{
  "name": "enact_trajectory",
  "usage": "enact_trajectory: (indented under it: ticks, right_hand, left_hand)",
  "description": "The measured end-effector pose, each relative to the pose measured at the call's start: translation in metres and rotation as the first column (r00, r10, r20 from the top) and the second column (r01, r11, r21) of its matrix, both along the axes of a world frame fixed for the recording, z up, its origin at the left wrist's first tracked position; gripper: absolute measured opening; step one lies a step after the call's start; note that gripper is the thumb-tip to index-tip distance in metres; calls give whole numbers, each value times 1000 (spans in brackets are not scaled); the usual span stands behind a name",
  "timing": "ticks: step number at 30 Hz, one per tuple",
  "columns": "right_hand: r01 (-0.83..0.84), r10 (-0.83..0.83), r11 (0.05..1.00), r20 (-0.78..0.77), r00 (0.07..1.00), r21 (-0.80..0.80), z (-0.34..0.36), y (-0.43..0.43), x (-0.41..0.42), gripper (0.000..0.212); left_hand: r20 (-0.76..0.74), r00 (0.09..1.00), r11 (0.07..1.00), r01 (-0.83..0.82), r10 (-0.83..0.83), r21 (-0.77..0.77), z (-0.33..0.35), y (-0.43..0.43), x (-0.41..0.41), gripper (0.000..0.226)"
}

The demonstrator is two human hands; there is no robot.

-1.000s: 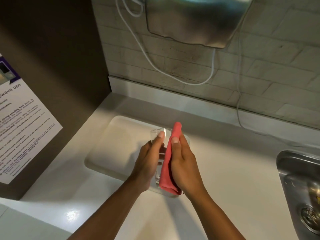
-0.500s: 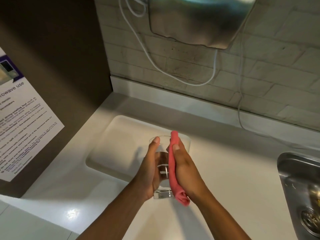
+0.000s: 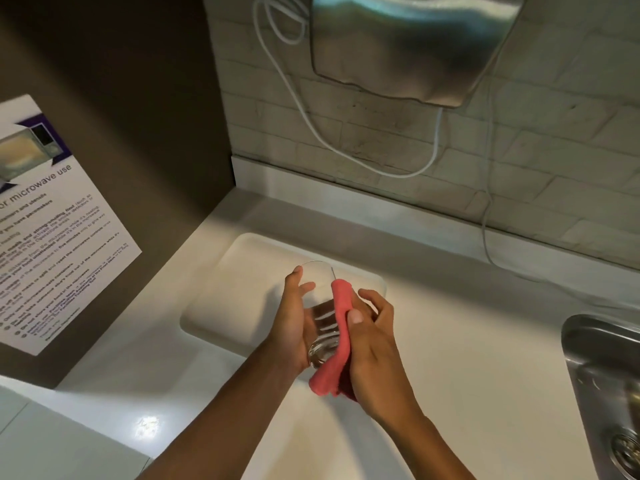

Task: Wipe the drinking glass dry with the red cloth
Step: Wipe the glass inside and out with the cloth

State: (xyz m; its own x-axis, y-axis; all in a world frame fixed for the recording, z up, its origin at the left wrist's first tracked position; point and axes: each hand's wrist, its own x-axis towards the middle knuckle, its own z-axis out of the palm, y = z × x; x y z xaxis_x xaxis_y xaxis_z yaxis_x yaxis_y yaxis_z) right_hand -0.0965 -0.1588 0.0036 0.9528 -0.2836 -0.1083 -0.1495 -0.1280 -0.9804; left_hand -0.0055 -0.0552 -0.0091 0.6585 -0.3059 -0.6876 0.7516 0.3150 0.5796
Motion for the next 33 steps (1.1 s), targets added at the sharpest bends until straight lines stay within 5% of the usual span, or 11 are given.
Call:
enact_trajectory:
  ticks: [7,11,13,16,19,22,25,27,29,33]
  right_hand:
    - [-53,118,876,107,987,-480,-12,2,-5,61]
    - [194,395,543,452,799,-817,-18,-13,1,54]
    - [204,564,440,446,695,-875,-16,-17,7,51]
    - [160,667,307,332,667,-938,-5,-19,16,42]
    - [8,599,418,282,750,-909,15,-14,27,44]
    - [76,288,703,381,879,-707,12,-5,24,54]
    - [49,251,760,361,898,-649,-10,2,12,65]
    - [25,408,646,373,834,-763,-14,-4,7,52]
    - [124,601,389,353,717,-913,-18,-10,10,43]
    - [78,576,361,288,765,-929,3,-8,26,40]
  left_hand:
    - [-170,985,979,-72,40,-190,9,-1,-5,73]
    - [-146,988,952,7,-54,-307,14,-1,-11,50]
    - [-155,988,955,-18,-29,-296,10,-1,-14,47]
    - [-158,984,968,-112,78,-223,-8,0,-16,47]
    - [-137,985,951,-136,101,-279,-6,-6,-12,60]
    - [-163,979,911,-177,124,-372,0,-7,-8,62]
    - [-195,974,885,-193,120,-423,5,0,-5,69]
    - [-215,969,901,-196,119,-386,1,2,-6,66]
    - [-180,974,929,-188,135,-318,-2,5,-12,52]
    - [-115,978,936,-201,174,-288,-6,2,-15,54]
